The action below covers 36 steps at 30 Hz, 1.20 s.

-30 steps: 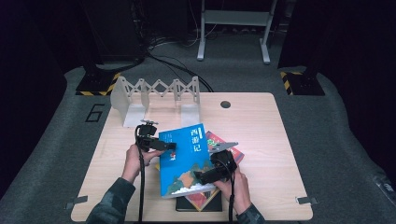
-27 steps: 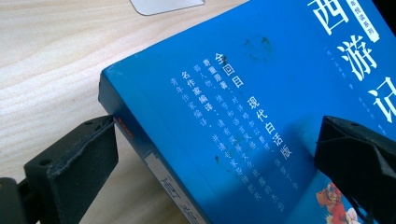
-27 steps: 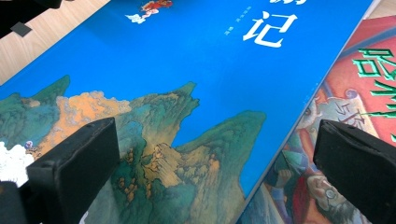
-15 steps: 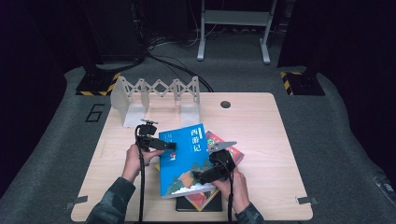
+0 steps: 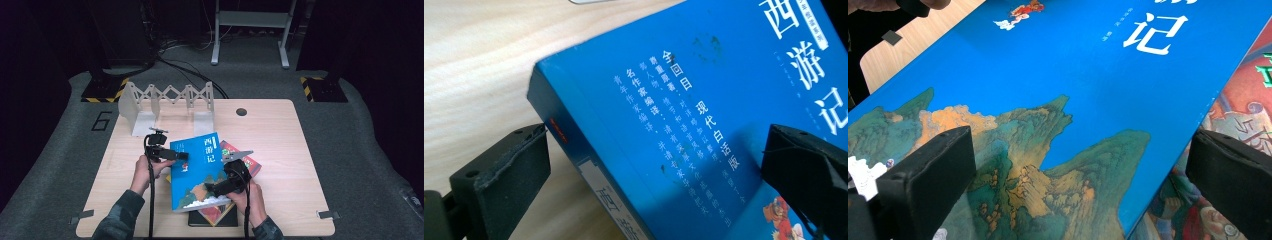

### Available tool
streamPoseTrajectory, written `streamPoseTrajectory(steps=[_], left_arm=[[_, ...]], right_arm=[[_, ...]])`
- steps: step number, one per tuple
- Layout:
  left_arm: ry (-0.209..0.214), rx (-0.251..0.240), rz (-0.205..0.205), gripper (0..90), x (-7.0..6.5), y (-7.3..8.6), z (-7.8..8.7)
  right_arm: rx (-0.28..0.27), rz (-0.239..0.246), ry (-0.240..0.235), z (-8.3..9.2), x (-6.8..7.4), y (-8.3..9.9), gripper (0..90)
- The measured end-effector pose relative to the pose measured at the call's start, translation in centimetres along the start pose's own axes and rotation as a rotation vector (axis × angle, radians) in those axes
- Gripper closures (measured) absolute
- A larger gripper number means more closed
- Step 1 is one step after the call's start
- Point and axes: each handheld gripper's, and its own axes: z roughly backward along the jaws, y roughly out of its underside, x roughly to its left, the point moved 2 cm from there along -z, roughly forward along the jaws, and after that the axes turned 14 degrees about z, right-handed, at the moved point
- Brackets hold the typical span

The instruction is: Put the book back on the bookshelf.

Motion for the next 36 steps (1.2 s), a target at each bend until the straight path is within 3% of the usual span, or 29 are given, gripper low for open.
streamPoseTrajectory(steps=[2, 4, 16, 22, 25, 27, 28, 36], left_arm=[[0.068, 0.029, 0.051, 0.0, 0.4, 0.0, -0.6], [0.074, 0.033, 0.051, 0.0, 0.3, -0.1, -0.8], [0.015, 0.04, 0.059, 3.8, -0.4, -0.4, -0.4], [0.026, 0.049, 0.057, 7.8, -0.3, -0.4, 0.1], [0.007, 0.046, 0.047, 10.2, -0.4, -0.4, 0.4], [0.005, 0.029, 0.06, 11.8, -0.7, -0.4, 0.3], [-0.002, 0.04, 0.042, 12.7, -0.7, -0.5, 0.5], [-0.042, 0.022, 0.011, 15.4, -1.8, -0.8, 1.1]], right_arm=[[0.004, 0.001, 0.002, 0.0, 0.0, 0.0, 0.0], [0.003, 0.002, 0.007, 0.0, 0.0, -0.1, 0.0], [0.015, -0.003, 0.01, 0.0, 0.1, -0.2, 0.0], [0.022, -0.005, 0.005, 0.0, 0.1, -0.2, 0.0], [0.016, -0.005, 0.007, -0.1, 0.0, -0.2, 0.0], [0.016, -0.008, 0.002, -0.1, 0.0, -0.2, 0.0], [0.018, -0.01, -0.001, -0.1, 0.0, -0.1, 0.0], [-0.011, -0.015, -0.012, -0.1, -0.2, 0.2, 0.0]])
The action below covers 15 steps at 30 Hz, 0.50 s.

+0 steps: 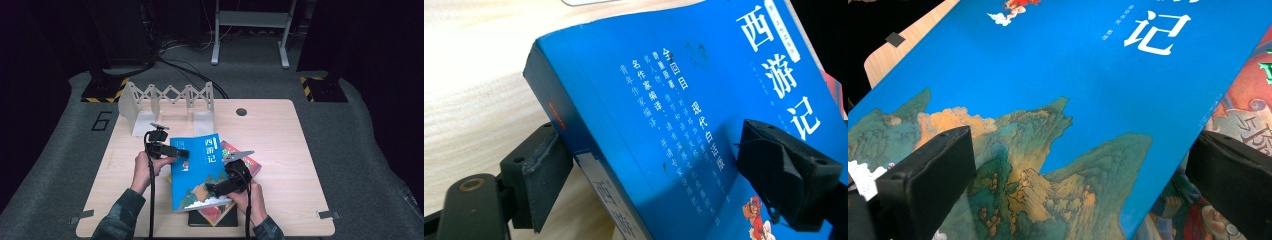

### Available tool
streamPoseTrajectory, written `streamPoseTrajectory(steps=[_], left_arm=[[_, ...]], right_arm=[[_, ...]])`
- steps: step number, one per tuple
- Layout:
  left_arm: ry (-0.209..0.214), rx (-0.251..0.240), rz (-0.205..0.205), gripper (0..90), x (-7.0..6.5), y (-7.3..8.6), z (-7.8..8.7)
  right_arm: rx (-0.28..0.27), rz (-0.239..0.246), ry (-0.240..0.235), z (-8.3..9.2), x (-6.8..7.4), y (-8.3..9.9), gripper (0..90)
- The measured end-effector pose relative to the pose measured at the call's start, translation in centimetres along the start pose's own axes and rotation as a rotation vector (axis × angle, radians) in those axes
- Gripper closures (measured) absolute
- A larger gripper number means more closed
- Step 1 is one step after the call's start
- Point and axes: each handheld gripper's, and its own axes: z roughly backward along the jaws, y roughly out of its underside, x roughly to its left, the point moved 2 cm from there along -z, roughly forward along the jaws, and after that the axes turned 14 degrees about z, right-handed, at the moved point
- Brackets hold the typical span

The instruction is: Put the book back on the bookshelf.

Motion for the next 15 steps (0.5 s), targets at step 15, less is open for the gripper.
streamPoseTrajectory(steps=[15], left_arm=[[0.009, -0.02, 0.009, 24.4, -0.45, -0.38, 0.98]], right_arm=[[0.008, 0.025, 0.012, -0.26, 0.25, -0.48, 0.0]])
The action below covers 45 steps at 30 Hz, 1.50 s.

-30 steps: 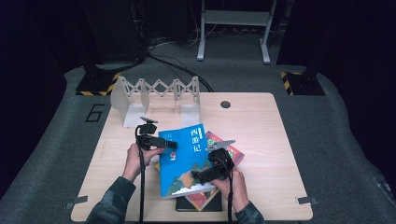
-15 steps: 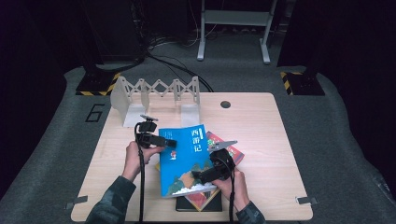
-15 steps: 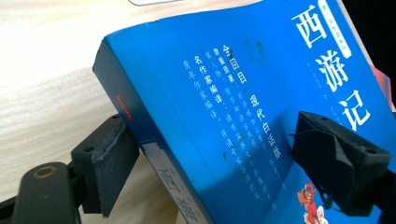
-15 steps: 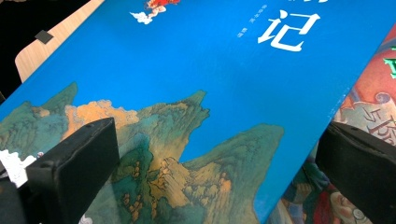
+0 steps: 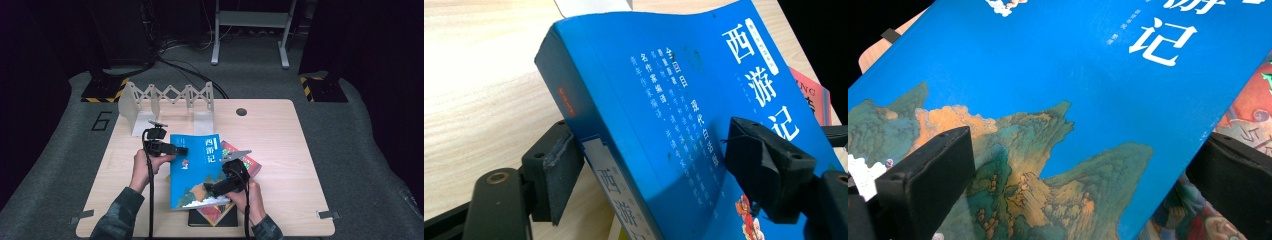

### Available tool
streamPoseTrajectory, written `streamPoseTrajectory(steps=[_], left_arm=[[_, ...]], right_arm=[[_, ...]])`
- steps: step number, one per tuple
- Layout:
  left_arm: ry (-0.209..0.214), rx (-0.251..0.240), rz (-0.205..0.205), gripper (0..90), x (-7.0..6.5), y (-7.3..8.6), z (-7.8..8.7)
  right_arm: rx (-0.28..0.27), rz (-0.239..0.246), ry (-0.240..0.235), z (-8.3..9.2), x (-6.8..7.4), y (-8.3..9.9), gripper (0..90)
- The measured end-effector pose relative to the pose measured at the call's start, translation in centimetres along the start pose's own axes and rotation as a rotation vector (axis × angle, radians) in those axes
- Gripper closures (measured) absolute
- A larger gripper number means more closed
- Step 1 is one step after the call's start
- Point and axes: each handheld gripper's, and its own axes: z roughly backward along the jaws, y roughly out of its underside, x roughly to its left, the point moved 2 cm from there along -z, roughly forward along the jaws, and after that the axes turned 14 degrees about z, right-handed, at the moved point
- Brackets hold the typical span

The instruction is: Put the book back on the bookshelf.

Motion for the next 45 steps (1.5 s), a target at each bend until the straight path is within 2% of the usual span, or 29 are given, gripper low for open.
streamPoseTrajectory(steps=[1, 2, 4, 6, 9, 10, 11, 12, 13, 16, 20, 22, 27, 28, 30, 32, 36, 37, 38, 41, 45], left_arm=[[-0.002, -0.004, -0.001, 25.0, -0.1, 0.0, 0.1], [-0.011, 0.006, -0.02, 25.7, 0.0, 0.0, 0.3], [-0.025, 0.002, -0.019, 26.6, -0.3, -0.1, 0.6], [-0.041, 0.011, -0.041, 27.4, -0.4, -0.2, 0.9], [-0.067, -0.01, -0.06, 28.5, -0.8, -0.2, 1.3], [-0.064, -0.01, -0.057, 29.3, -0.9, -0.2, 1.5], [-0.061, -0.007, -0.071, 30.2, -0.8, -0.4, 1.8], [-0.056, -0.01, -0.064, 31.2, -0.9, -0.4, 1.9], [-0.06, -0.021, -0.072, 31.8, -0.8, -0.4, 2.1], [-0.059, -0.018, -0.064, 31.9, -0.7, -0.5, 2.2], [-0.03, -0.017, -0.036, 32.4, -0.4, -0.5, 2.0], [-0.002, -0.02, 0.0, 33.0, -0.1, -0.6, 1.8], [0.014, -0.019, 0.005, 32.9, 0.4, -0.7, 1.5], [0.018, -0.009, -0.004, 33.0, 0.6, -0.7, 1.5], [0.058, 0.013, 0.011, 33.6, 0.8, -0.7, 1.1], [0.063, 0.004, 0.013, 33.8, 0.8, -0.6, 1.1], [0.035, -0.01, -0.008, 34.6, 0.3, -0.5, 1.4], [0.018, -0.011, -0.015, 34.6, 0.0, -0.5, 1.5], [0.001, -0.006, -0.032, 34.8, -0.2, -0.5, 1.7], [-0.047, 0.001, -0.06, 35.3, -0.8, -0.6, 2.1], [-0.102, -0.018, -0.097, 36.0, -1.5, -0.7, 2.4]], right_arm=[[0.005, 0.002, -0.006, 0.0, 0.0, 0.0, 0.0], [0.007, 0.004, -0.007, 0.0, 0.0, -0.1, 0.0], [0.004, 0.002, -0.008, -0.1, 0.1, -0.1, 0.0], [0.002, 0.017, -0.01, -0.3, 0.0, -0.3, 0.0], [0.003, 0.027, -0.014, -0.5, 0.1, -0.5, 0.0], [-0.001, 0.018, -0.014, -0.6, 0.1, -0.6, 0.0], [0.001, 0.019, -0.017, -0.6, 0.1, -0.6, 0.0], [-0.001, 0.037, -0.022, -0.7, 0.0, -0.6, 0.0], [0.005, 0.02, -0.029, -0.7, 0.2, -0.7, 0.0], [-0.006, 0.033, -0.028, -0.9, 0.1, -0.8, 0.0], [-0.013, 0.024, -0.027, -1.0, 0.1, -0.8, 0.0], [-0.008, 0.021, -0.03, -1.0, 0.1, -0.8, 0.0], [-0.022, 0.029, -0.025, -1.1, 0.1, -0.8, 0.0], [-0.02, 0.019, -0.027, -1.0, 0.1, -0.8, 0.0], [-0.024, 0.025, -0.025, -1.1, 0.1, -0.8, 0.0], [-0.028, 0.03, -0.023, -1.2, 0.0, -0.9, 0.0], [-0.021, 0.037, -0.027, -1.2, 0.0, -0.9, 0.0], [-0.014, 0.024, -0.031, -1.2, 0.1, -1.0, 0.0], [-0.01, 0.038, -0.03, -1.2, -0.1, -1.1, 0.0], [-0.006, 0.037, -0.035, -1.5, 0.0, -1.3, 0.0], [-0.009, 0.031, -0.035, -1.8, 0.1, -1.5, 0.0]])
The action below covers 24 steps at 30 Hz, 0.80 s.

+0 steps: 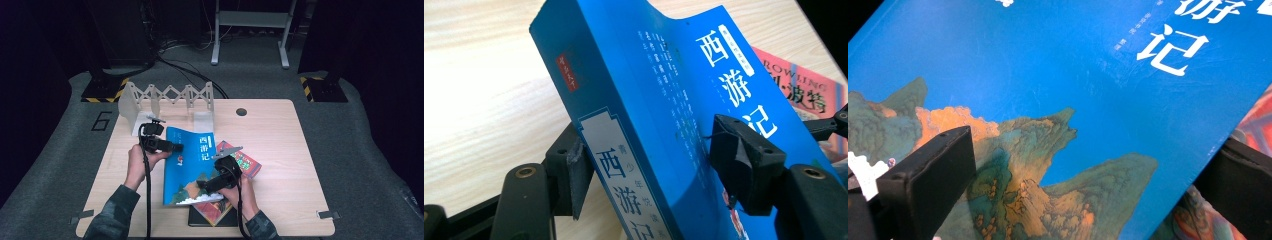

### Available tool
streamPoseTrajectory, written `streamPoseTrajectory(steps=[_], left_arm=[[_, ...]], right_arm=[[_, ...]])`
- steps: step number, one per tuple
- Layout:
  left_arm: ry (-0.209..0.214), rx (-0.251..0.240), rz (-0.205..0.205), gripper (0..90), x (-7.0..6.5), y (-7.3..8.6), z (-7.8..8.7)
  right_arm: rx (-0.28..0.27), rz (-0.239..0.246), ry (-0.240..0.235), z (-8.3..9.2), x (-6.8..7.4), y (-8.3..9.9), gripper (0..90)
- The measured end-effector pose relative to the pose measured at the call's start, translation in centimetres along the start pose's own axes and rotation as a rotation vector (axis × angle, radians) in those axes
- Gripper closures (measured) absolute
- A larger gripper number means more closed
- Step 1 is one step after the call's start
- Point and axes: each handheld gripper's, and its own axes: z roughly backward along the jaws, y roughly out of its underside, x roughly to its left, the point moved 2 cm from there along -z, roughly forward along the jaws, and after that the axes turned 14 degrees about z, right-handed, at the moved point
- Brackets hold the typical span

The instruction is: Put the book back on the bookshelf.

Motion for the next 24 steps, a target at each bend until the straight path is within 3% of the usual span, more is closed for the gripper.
streamPoseTrajectory(steps=[3, 4, 5, 8, 13, 18, 21, 24], left_arm=[[-0.059, -0.013, -0.037, 36.4, -0.7, 0.0, 0.1], [-0.103, -0.028, -0.068, 36.5, -1.3, -0.1, 0.1], [-0.12, -0.017, -0.095, 36.5, -1.5, -0.1, 0.1], [-0.129, -0.021, -0.11, 36.4, -1.9, -0.2, 0.2], [-0.074, -0.018, -0.063, 35.5, -1.0, -0.2, 0.3], [0.031, 0.017, 0.017, 35.9, 0.9, -0.5, -0.1], [0.063, 0.036, 0.038, 35.9, 1.5, -0.5, -0.3], [0.095, 0.024, 0.066, 36.3, 1.7, -0.6, -0.6]], right_arm=[[-0.01, 0.0, 0.002, -0.3, 0.0, -0.2, 0.0], [-0.011, -0.002, 0.002, -0.3, 0.0, -0.2, 0.0], [-0.01, 0.004, 0.0, -0.4, 0.0, -0.3, 0.0], [-0.007, -0.011, -0.008, -0.3, 0.0, -0.2, 0.0], [-0.03, 0.004, -0.007, -0.4, -0.2, 0.0, 0.0], [-0.043, -0.006, -0.006, -0.4, -0.1, 0.1, 0.0], [-0.043, -0.002, -0.006, -0.4, -0.1, 0.1, 0.0], [-0.043, -0.004, -0.006, -0.4, -0.1, 0.1, 0.0]])
